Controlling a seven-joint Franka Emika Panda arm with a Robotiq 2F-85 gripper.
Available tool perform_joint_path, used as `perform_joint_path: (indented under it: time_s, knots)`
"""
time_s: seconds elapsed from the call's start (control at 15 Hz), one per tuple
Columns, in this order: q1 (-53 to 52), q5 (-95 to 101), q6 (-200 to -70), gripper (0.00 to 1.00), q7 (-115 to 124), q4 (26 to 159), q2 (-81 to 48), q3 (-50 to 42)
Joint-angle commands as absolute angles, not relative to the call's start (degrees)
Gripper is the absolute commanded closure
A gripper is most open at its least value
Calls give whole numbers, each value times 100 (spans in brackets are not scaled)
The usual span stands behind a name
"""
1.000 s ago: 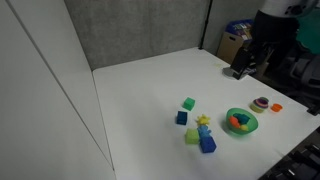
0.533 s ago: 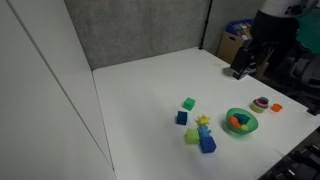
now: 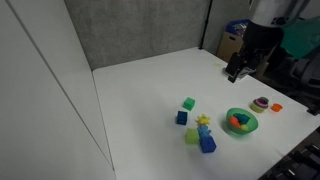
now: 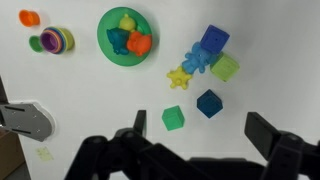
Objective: Put the round yellow toy in the bowl
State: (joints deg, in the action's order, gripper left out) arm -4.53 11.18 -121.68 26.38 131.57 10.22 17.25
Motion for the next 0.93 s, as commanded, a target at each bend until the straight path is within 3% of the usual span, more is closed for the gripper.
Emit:
perform_joint_path:
  time_s: [0.0, 0.87]
  knots:
    - [-551, 1052, -12578, 0, 2455, 13028, 564, 1463]
    - [-799, 1029, -14668, 0, 1928, 12958, -1677, 819]
